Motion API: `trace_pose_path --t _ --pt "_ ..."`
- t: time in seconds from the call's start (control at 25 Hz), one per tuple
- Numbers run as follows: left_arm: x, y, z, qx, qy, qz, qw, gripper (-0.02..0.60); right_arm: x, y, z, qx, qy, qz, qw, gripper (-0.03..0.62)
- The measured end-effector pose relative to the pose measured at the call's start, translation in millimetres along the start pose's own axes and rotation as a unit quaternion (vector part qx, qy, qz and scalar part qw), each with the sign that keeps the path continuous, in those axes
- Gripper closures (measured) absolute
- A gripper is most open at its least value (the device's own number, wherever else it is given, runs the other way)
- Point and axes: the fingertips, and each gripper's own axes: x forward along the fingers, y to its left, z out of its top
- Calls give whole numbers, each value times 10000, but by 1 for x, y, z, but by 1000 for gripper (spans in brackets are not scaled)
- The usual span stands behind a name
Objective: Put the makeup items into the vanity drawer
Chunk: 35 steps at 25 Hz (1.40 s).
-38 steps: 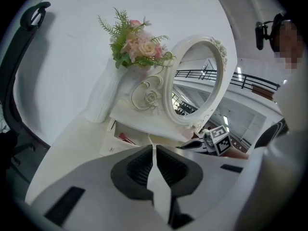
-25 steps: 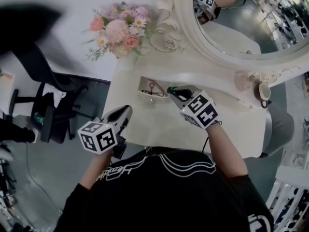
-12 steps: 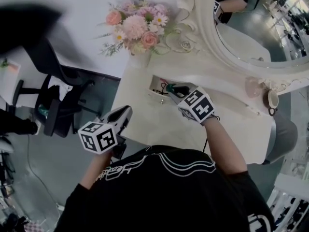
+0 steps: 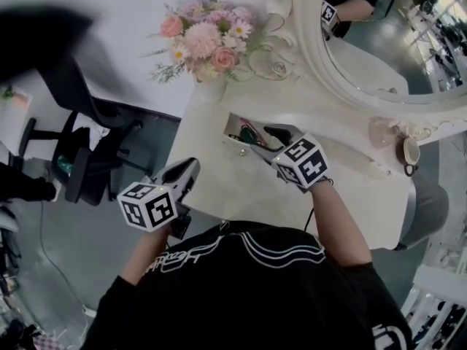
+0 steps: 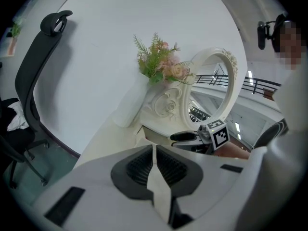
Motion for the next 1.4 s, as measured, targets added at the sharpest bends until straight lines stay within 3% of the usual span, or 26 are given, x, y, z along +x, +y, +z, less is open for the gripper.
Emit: trace_pose_path --t 0.28,0.44,0.92,1.2,1.4 --pt "-4 -36 -5 81 -37 -13 10000 538 -52 15 3 520 -943 303 9937 367" --pt "-5 -67 -8 205 -88 -98 9997 538 -97 24 9 671 -1656 413 9830 517" --pt "-10 -171 -24 1022 -306 -652 9922 538 -190 77 -19 790 -2333 1045 9635 569" --pt "-18 -211 -39 1260 -361 -840 9878 538 -216 104 -41 1018 -2526 1418 9517 569" --pt "-22 -231 -54 1311 -376 -882 9867 538 -234 113 -52 951 -2600 1345 9515 569"
